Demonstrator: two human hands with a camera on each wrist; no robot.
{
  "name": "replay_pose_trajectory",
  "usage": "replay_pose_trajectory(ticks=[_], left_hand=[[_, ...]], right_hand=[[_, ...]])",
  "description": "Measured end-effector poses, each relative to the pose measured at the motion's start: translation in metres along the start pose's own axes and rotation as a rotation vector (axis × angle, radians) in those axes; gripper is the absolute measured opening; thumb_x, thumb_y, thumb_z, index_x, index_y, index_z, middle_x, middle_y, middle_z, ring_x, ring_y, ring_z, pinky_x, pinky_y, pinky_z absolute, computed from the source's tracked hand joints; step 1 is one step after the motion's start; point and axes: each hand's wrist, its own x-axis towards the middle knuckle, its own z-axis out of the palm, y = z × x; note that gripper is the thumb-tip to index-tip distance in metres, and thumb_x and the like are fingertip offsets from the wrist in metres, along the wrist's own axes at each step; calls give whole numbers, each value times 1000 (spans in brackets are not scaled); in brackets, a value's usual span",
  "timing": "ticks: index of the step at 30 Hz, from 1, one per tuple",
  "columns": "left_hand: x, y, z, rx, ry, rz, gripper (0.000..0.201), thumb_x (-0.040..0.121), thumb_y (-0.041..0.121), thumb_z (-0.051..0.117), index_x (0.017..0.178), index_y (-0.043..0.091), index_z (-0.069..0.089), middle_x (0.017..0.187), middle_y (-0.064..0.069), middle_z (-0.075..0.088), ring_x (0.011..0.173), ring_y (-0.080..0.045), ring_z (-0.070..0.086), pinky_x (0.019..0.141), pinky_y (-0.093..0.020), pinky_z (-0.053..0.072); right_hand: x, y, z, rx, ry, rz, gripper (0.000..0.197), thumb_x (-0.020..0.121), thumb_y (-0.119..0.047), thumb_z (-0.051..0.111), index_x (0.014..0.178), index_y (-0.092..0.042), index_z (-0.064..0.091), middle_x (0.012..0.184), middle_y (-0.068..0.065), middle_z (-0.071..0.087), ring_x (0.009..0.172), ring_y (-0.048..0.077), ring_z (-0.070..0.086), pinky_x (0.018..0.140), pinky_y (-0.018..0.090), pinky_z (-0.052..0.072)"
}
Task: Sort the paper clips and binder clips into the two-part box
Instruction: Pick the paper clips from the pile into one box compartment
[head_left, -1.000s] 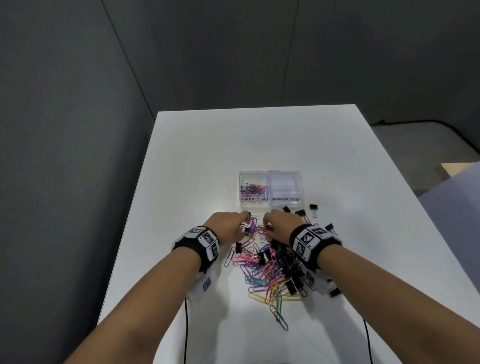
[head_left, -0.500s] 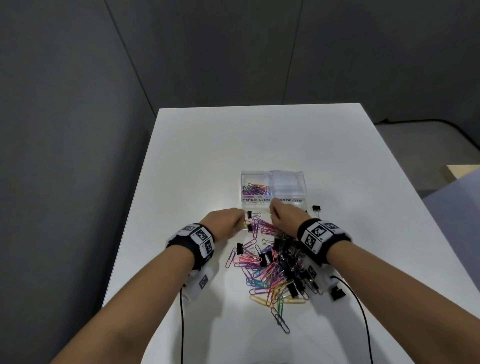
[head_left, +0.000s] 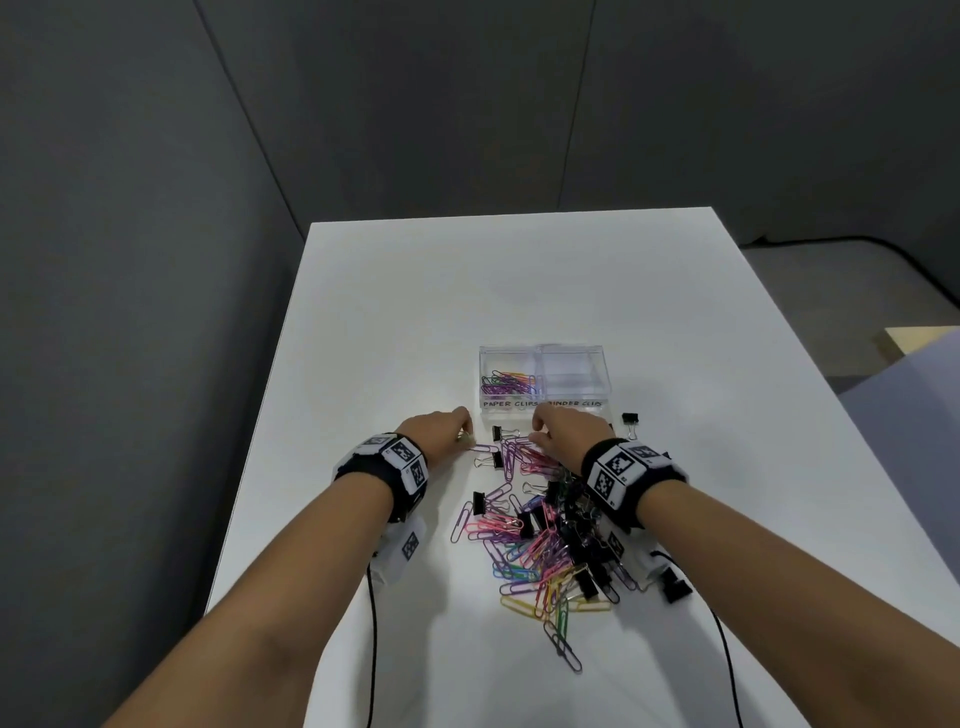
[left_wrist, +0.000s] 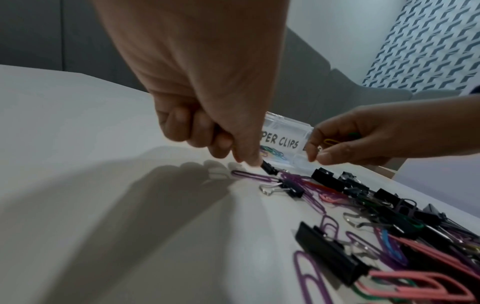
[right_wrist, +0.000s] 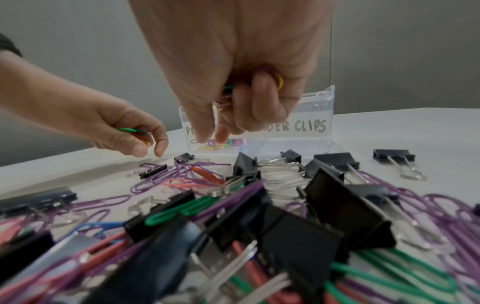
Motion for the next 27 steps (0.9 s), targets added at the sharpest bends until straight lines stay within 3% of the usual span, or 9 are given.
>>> replay_pose_trajectory(ticks=[4, 8, 12, 16, 21, 24, 27], left_hand=[[3, 10, 1, 102, -21, 15, 36, 94, 35, 50, 123, 12, 49, 124, -10, 60, 113, -28, 56, 93, -36, 45], [3, 19, 3, 160, -49, 22, 35, 95, 36, 49, 119, 10, 53, 124, -10, 59, 115, -26, 55, 94, -36, 44], [2, 21, 4, 166, -52, 44, 33, 95, 32, 48, 116, 7, 54, 123, -12, 55, 112, -28, 56, 91, -37, 46], [-2, 19, 3, 169, -39, 92, 14, 97, 28, 45, 103, 17, 51, 121, -12, 57, 111, -27, 56, 89, -36, 45], [-5, 10, -7, 70, -87, 92, 30, 99, 23, 39, 117, 6, 56, 123, -13, 59, 112, -27, 55, 93, -34, 43], [-9, 5, -17, 42, -105, 94, 29, 99, 18, 37, 114, 3, 57, 119, -15, 61, 104, -28, 57, 84, -31, 41], [-11, -1, -32, 27, -77, 78, 29, 100, 22, 36, 113, 6, 56, 111, -13, 66, 82, -21, 55, 70, -27, 39]], right_hand=[[5, -5, 6, -66, -40, -12, 34, 92, -31, 53, 121, -14, 49, 126, 6, 54, 104, 26, 61, 86, 36, 51], [8, -9, 10, -86, -63, 14, 27, 91, -25, 57, 112, -9, 54, 125, 10, 49, 101, 29, 61, 90, 41, 53], [5, -3, 9, -104, -93, 5, 26, 92, -26, 54, 111, -8, 56, 121, 9, 53, 103, 27, 60, 88, 37, 52], [-2, 4, 7, -173, -76, -68, 20, 95, -19, 45, 107, -7, 56, 108, 10, 63, 93, 25, 62, 76, 32, 49], [-5, 9, -7, -168, -8, -112, 25, 98, -21, 35, 107, -8, 54, 82, 2, 56, 70, 16, 49, 65, 23, 46], [4, 3, -29, -121, 85, -101, 26, 101, -25, 28, 109, -9, 47, 67, -4, 48, 55, 12, 44, 59, 24, 47], [18, -6, -52, -163, 181, -80, 22, 100, -20, 31, 110, -7, 45, 60, -5, 40, 50, 12, 38, 55, 27, 39]])
